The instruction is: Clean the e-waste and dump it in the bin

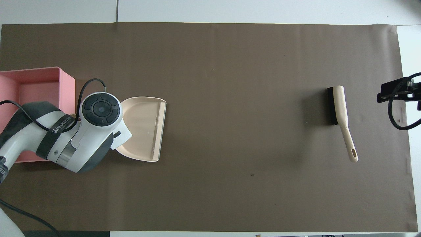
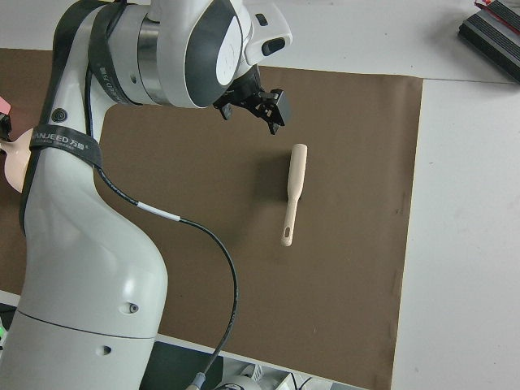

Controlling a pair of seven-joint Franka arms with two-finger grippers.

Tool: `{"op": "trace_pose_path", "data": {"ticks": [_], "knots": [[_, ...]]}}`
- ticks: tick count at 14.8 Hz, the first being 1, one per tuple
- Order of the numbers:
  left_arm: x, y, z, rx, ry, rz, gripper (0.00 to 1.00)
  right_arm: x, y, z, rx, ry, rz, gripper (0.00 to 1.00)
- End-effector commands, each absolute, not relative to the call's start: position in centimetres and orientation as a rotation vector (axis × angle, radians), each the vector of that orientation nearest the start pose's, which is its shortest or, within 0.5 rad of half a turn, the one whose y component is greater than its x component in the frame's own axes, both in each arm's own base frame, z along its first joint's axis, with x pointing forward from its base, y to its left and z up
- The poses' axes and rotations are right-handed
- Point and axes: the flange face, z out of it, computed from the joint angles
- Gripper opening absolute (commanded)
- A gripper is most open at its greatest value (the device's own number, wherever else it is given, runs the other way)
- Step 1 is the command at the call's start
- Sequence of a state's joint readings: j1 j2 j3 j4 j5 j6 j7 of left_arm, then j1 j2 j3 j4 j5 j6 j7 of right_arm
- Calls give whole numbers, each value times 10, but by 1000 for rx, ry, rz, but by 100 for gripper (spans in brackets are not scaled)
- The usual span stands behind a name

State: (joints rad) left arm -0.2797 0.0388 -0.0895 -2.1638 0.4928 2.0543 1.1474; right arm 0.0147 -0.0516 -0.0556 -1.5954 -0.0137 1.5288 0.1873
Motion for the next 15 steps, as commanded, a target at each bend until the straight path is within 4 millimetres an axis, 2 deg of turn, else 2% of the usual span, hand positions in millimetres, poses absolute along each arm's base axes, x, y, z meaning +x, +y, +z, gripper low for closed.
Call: {"op": "trace_pose_path", "data": {"ticks": [1, 6, 7, 8, 9, 10, 12, 14, 15], "knots": [[493, -173, 362, -1772, 2164, 380, 0, 529, -27, 638, -3116, 345, 25, 99], [486, -187, 337, -1815, 2135, 400, 1, 529, -28, 637, -3117, 340, 30, 99], [485, -187, 336, -1826, 2125, 402, 6, 530, -28, 639, -3117, 333, 18, 99], [485, -185, 336, -1830, 2121, 408, 22, 532, -25, 639, -3120, 324, -11, 99], [484, -185, 336, -1831, 2118, 418, 42, 533, -23, 638, -3129, 308, -19, 99], [485, -186, 337, -1833, 2116, 418, 55, 532, -21, 638, -3133, 292, -10, 99], [488, -186, 350, -1836, 2102, 384, 69, 532, -20, 638, -3138, 256, 0, 99], [488, -178, 372, -1889, 2036, 364, 76, 531, -20, 638, -3143, 211, 7, 99], [487, -169, 384, -1966, 1947, 354, 90, 531, -21, 637, -3147, 175, 12, 99]]}}
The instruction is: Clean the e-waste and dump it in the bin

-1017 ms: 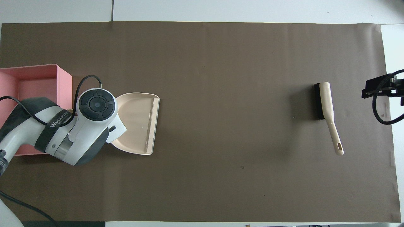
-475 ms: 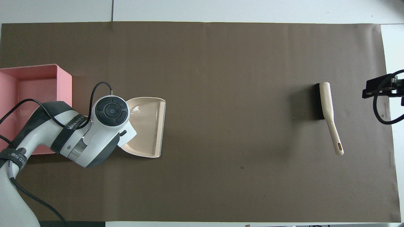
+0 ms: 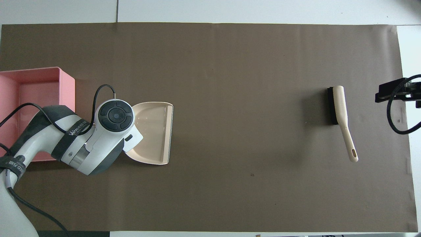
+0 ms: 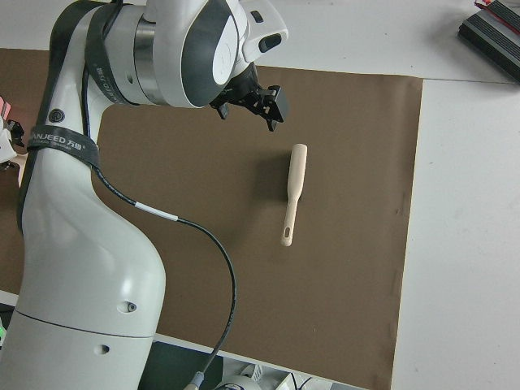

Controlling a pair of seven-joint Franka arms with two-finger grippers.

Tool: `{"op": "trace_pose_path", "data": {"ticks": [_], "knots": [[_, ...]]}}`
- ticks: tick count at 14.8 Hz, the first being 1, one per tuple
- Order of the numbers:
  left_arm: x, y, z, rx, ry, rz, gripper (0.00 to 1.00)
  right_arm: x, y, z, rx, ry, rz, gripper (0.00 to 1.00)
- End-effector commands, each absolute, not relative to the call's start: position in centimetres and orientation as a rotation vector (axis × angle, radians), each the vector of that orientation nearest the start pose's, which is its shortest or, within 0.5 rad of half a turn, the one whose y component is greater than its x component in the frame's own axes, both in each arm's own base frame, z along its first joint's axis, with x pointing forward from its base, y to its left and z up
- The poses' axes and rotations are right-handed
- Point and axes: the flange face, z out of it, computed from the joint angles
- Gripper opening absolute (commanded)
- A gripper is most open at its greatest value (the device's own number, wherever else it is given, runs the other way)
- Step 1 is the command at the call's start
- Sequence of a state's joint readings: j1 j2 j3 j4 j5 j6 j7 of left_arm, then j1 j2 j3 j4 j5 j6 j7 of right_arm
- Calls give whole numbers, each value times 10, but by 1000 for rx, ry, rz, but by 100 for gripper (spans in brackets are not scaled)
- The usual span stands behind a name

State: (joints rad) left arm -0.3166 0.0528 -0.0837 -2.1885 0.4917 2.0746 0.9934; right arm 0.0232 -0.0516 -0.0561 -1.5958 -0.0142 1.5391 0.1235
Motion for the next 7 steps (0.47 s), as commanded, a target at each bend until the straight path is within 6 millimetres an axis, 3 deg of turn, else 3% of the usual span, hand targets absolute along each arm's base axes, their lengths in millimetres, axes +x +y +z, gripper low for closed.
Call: {"op": "trace_pose_path", "data": {"ticks": [1, 3, 7], "knots": [[487, -158, 389, -2052, 1848, 350, 96, 531, -21, 638, -3149, 167, 12, 99], [487, -136, 395, -2243, 1612, 356, 98, 530, -24, 639, -3174, 163, 24, 99], [489, -94, 393, -2622, 913, 338, 98, 530, -23, 640, -3171, 158, 31, 99]]}}
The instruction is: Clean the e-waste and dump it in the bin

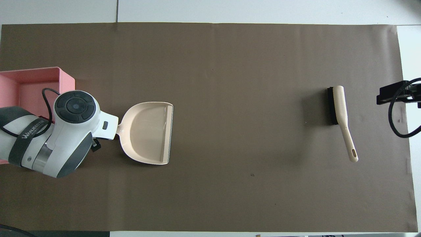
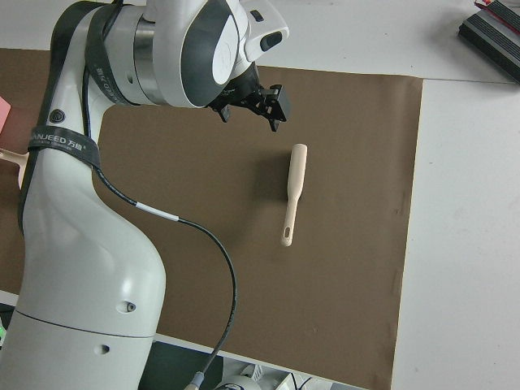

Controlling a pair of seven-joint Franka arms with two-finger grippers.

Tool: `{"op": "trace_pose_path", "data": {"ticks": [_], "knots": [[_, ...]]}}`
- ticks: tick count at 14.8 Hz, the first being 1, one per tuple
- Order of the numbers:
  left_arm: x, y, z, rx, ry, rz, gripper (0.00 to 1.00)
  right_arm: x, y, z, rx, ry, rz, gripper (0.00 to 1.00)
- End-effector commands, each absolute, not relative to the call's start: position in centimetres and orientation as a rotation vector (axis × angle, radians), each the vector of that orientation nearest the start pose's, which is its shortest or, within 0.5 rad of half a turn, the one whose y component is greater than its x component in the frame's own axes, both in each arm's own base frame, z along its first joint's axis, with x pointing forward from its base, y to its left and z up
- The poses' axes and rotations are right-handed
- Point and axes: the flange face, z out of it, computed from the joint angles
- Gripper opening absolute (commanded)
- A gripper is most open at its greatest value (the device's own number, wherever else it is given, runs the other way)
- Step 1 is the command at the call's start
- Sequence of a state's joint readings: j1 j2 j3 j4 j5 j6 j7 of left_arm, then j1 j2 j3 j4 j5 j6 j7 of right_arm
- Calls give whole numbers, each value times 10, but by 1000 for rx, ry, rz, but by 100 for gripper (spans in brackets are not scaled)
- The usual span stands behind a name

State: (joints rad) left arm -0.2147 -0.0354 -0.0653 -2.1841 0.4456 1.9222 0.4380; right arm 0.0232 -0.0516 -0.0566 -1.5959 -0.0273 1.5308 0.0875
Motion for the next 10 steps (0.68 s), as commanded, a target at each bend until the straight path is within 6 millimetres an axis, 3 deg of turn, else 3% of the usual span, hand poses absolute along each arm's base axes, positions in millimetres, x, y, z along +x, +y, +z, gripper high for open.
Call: {"op": "trace_pose_path", "data": {"ticks": [1, 2, 3, 6, 7, 10], "knots": [[496, -78, 397, -2770, 679, 317, 98, 530, -22, 639, -3167, 157, 31, 99], [504, -65, 405, -2878, 474, 295, 98, 529, -22, 640, -3165, 160, 26, 99], [507, -63, 412, -2932, 378, 273, 98, 529, -23, 639, -3163, 167, 26, 99], [531, -48, 466, -3032, 191, 155, 98, 527, -26, 639, -3162, 179, 34, 99], [539, -47, 493, -3080, 95, 111, 98, 527, -27, 639, -3162, 181, 36, 99], [545, -46, 554, -3102, -30, 52, 98, 527, -26, 639, -3162, 179, 36, 99]]}}
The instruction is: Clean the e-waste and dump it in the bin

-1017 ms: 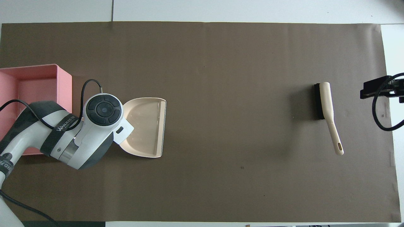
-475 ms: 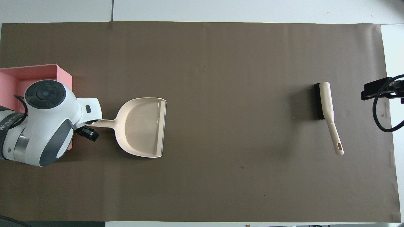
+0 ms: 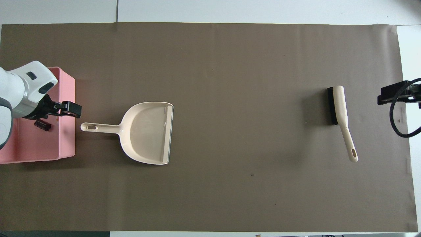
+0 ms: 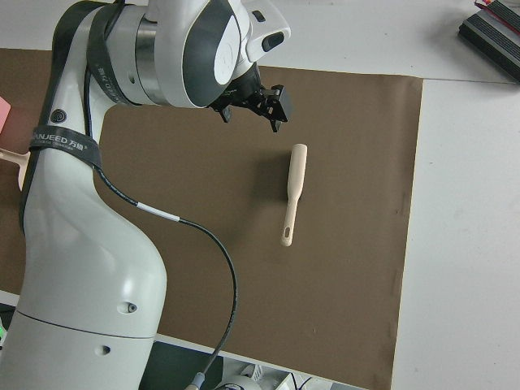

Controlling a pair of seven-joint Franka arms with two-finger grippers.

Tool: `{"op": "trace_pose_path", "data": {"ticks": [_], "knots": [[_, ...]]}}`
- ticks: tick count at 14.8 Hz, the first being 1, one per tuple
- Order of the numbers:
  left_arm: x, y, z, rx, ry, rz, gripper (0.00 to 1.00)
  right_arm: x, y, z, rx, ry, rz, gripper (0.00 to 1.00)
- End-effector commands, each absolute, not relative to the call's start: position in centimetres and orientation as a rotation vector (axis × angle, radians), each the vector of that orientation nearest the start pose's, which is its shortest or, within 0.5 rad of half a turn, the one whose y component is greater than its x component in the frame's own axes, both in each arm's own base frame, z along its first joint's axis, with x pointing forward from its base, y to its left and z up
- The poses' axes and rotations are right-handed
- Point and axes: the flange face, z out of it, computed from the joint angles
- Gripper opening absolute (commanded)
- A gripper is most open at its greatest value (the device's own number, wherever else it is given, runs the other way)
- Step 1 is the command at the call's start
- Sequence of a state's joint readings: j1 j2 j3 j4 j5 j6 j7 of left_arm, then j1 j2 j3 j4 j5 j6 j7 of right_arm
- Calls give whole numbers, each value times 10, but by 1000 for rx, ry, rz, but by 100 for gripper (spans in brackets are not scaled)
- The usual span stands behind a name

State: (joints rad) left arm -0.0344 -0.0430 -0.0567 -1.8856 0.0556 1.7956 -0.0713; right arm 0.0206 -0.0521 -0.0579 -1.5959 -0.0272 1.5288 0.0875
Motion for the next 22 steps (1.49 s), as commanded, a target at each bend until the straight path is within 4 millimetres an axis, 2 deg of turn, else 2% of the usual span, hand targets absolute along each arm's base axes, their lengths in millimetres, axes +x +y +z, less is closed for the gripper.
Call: {"op": "trace_pose_path", "data": {"ticks": [1, 3, 4, 7, 8, 9, 17, 22], "knots": [[547, -45, 568, -3105, -34, 28, 98, 527, -26, 639, -3162, 179, 36, 99], [551, -35, 598, -3137, -79, -39, 98, 527, -27, 639, -3162, 181, 36, 99], [552, -36, 611, -3164, -85, -62, 98, 527, -26, 639, -3162, 179, 36, 99], [551, -28, 629, -3165, -80, -22, 98, 527, -26, 639, -3162, 179, 36, 99], [547, -13, 629, -3163, -89, 9, 98, 527, -26, 639, -3162, 179, 36, 99], [542, -8, 626, -3163, -48, 44, 98, 527, -26, 639, -3162, 179, 36, 99], [540, 2, 623, -3158, 49, 82, 98, 527, -26, 639, -3162, 179, 36, 99], [538, 14, 627, -3163, 23, 79, 98, 527, -26, 639, -3162, 179, 36, 99]]}}
